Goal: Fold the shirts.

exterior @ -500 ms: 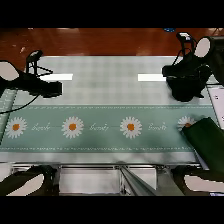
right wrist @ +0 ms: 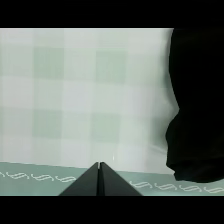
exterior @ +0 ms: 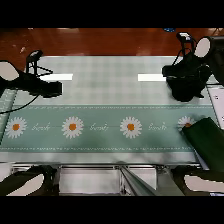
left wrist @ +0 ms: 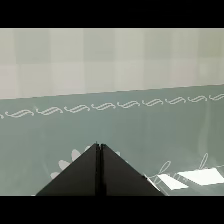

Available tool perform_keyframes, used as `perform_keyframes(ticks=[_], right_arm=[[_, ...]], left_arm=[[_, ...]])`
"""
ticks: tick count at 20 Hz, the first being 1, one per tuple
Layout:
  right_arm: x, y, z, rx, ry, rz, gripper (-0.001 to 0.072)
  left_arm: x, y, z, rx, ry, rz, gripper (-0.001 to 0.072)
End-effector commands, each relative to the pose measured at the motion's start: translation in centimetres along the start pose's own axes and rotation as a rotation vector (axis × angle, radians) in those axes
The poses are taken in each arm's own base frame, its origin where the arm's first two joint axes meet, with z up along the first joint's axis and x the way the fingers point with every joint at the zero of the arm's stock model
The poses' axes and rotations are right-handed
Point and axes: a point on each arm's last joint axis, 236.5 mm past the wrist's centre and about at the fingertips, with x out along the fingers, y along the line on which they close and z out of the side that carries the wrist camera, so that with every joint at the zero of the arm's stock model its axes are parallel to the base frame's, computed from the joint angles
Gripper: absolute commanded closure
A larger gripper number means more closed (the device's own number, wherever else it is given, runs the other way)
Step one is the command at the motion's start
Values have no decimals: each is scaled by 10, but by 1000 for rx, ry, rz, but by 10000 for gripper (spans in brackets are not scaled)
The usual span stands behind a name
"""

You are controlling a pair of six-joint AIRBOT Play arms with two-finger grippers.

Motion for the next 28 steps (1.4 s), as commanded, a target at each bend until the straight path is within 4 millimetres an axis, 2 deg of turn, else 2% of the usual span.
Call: perform_keyframes(ticks=[1, 6, 8, 10, 11, 12, 13, 15, 16, 17, 18, 19, 20, 24, 28], right_arm=[[0, 0, 0, 0, 1, 1, 687], [0, 0, 0, 0, 1, 1, 687], [0, 1, 3, 1, -12, 4, 686], [-1, 2, 22, -1, -92, 9, 686], [-3, -3, 35, -20, -149, -17, 668], [-7, -17, 48, -34, -203, -75, 497], [-12, -34, 61, -19, -260, -150, 296], [-30, -82, 73, 13, -322, -345, 294], [-37, -106, 73, 49, -333, -420, 294], [-41, -128, 70, 131, -341, -446, 294], [-38, -149, 64, 253, -345, -434, 294], [-30, -167, 57, 350, -348, -409, 295], [-17, -175, 50, 406, -344, -366, 295], [60, -169, 26, 459, -220, -170, 295], [115, -180, -6, 514, -83, -171, 295]], left_arm=[[0, 0, 0, 0, 1, 1, 682], [0, 0, 0, 0, 1, 1, 682], [0, 1, 16, 0, -66, 2, 682], [-2, 1, 36, 0, -153, 3, 682], [-4, 2, 49, 0, -208, 5, 682], [-9, 2, 68, 0, -292, 6, 682], [-14, 2, 83, -1, -355, 7, 682], [-26, 2, 110, 0, -483, 9, 682], [-33, 3, 123, 0, -545, 11, 653], [-41, 5, 134, 8, -600, 22, 488], [-46, 8, 143, 20, -645, 36, 200], [-49, 9, 148, 26, -669, 45, 201], [-49, 12, 149, 21, -671, 48, 201], [-31, 17, 146, 14, -634, 53, 202], [-6, 22, 134, 6, -546, 58, 201]])
